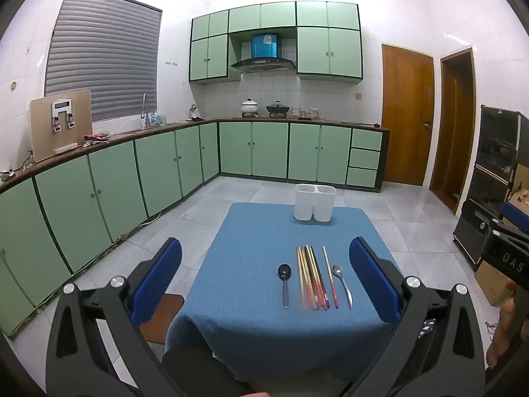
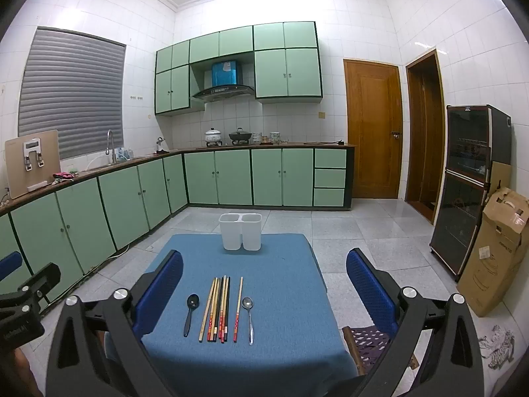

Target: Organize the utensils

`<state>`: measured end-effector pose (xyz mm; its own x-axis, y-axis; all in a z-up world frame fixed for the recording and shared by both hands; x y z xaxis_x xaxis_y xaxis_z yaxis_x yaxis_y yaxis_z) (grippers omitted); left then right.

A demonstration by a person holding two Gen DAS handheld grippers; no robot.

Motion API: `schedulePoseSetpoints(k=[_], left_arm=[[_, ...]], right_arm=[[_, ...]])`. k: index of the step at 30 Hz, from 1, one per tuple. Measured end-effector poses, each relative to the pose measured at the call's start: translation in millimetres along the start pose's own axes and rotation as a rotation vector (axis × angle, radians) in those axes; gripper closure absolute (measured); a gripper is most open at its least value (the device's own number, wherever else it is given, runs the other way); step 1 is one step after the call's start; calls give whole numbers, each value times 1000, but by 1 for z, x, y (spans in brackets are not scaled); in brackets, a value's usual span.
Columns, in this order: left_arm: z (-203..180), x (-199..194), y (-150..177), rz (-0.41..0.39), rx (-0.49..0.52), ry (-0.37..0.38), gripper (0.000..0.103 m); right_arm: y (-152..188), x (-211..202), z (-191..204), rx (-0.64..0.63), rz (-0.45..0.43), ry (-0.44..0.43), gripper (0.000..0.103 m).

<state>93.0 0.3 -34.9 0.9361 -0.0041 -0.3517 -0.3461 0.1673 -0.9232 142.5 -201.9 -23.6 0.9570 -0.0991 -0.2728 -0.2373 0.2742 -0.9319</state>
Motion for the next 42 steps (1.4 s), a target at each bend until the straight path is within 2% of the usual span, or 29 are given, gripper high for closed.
schedulePoseSetpoints(k=[42], left_arm=[[1,-2,-7,4,4,-6,5]], right_arm=[[-2,1,-3,-3,-4,6,6]])
Point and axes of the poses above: each gripper's, at about its wrist camera, not at the fingertips, and x roughly the way its jaws point, z to its left, y to its underside, the point moved 10 cm from there along x, roughly the way its jaws point, and after that the axes turned 10 degrees about x, right-handed, at the moved point
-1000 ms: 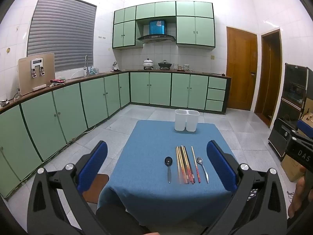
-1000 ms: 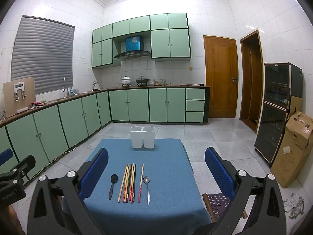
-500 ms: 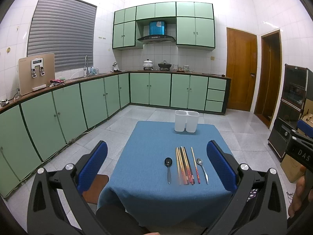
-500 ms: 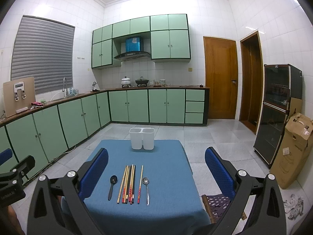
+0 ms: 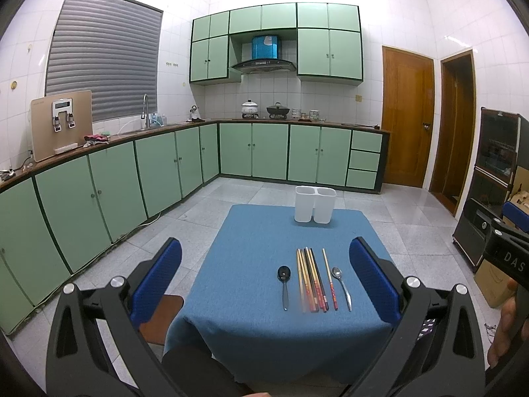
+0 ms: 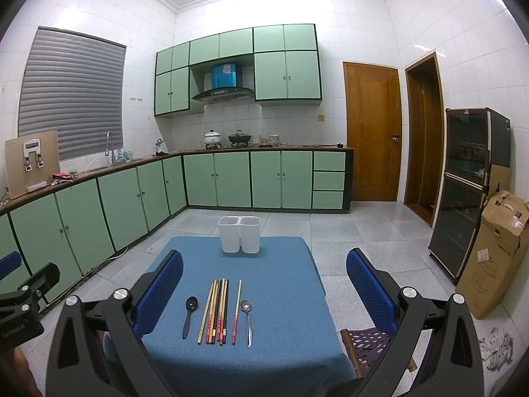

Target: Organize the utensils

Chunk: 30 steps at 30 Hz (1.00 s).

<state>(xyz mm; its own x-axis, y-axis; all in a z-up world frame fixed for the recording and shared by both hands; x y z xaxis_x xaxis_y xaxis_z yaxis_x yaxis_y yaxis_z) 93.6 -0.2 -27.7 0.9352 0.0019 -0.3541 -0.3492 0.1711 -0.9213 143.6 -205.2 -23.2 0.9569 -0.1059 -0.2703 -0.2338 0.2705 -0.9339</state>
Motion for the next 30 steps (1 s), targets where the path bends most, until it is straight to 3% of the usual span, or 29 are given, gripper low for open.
schedulePoseSetpoints(k=[30], left_arm=[[-7,-2,0,1,0,4,5]], right_arm=[[-3,-3,4,0,0,-1,6]])
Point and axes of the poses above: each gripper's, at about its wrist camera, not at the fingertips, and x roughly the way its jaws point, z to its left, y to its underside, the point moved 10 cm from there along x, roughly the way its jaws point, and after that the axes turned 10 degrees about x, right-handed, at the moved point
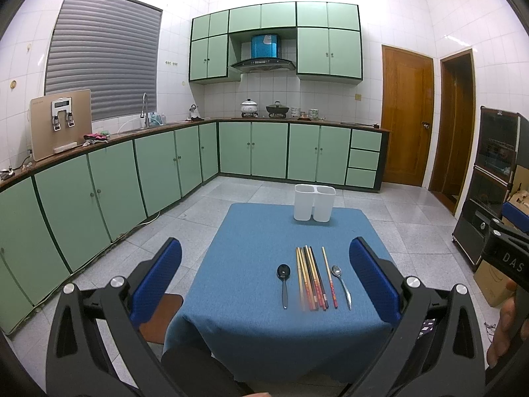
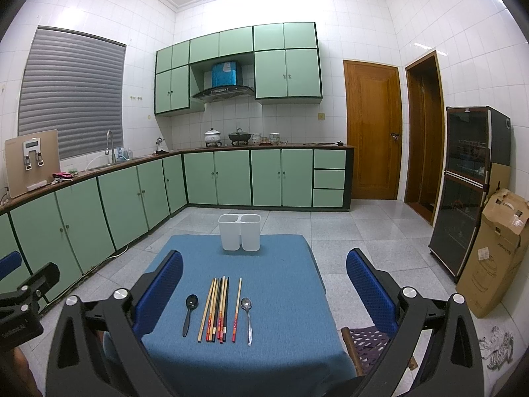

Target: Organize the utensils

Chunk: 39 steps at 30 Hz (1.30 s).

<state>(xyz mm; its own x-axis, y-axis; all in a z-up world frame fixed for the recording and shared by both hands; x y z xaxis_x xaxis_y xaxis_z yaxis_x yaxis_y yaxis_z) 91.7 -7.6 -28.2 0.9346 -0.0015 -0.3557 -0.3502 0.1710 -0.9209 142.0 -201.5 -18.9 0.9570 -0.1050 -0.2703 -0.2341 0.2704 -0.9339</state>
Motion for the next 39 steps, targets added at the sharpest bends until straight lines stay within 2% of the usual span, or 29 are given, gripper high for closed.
schedulePoseSetpoints(k=[27,34,39], left_arm=[[-2,4,7,6,2,3,5],[-5,29,25,52,14,21,5],[-16,69,57,130,32,55,5]], right_arm=[[2,1,0,0,2,2,6],[19,17,-5,-17,44,12,6],[51,53,-10,-38,121,21,6]])
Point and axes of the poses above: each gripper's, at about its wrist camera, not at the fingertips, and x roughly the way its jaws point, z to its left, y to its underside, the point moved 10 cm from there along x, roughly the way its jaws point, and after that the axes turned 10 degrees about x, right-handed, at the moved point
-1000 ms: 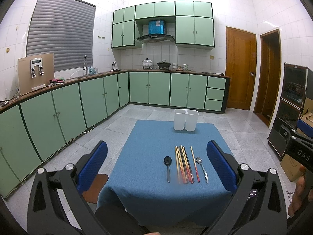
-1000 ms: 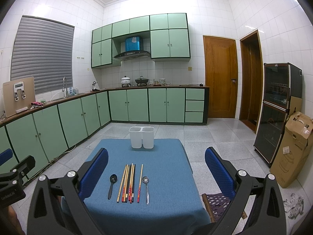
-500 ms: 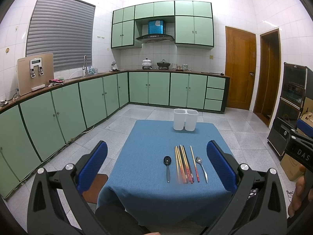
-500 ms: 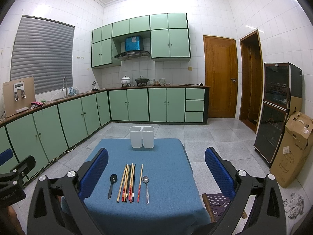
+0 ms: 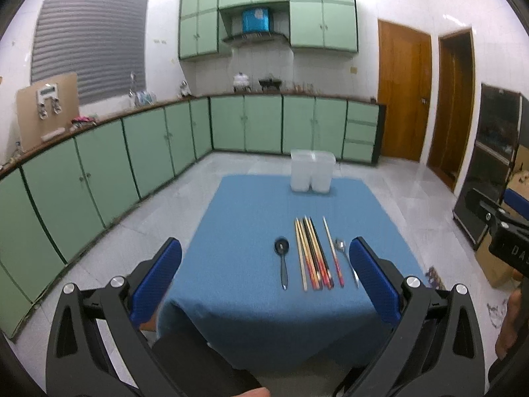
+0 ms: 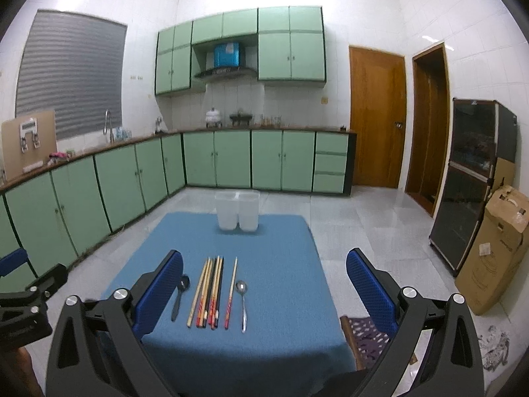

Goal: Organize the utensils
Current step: 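Reach the left tool to the black spoon while the right tool reaches the metal spoon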

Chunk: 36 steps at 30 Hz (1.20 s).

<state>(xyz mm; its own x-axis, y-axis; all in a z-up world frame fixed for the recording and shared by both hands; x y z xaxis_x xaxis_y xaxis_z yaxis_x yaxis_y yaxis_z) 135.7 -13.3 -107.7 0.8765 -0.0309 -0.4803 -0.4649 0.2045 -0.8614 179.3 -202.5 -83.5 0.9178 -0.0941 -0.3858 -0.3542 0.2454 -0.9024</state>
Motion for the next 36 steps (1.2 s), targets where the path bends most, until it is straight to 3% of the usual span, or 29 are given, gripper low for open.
schedulePoseSetpoints(k=[7,19,30,36], left_arm=[[-6,65,44,96,1,44,5],[-16,173,104,244,18,89,5],[-26,238,139,359,47,74,5],[-34,253,143,346,67,67,7]], right_arm=[[48,58,-5,-22,111,-3,7],[158,172,-17,14,350,-53,44],[201,218,-1,-33,418,-89,65],[200,225,-2,-58,372,-113,70]])
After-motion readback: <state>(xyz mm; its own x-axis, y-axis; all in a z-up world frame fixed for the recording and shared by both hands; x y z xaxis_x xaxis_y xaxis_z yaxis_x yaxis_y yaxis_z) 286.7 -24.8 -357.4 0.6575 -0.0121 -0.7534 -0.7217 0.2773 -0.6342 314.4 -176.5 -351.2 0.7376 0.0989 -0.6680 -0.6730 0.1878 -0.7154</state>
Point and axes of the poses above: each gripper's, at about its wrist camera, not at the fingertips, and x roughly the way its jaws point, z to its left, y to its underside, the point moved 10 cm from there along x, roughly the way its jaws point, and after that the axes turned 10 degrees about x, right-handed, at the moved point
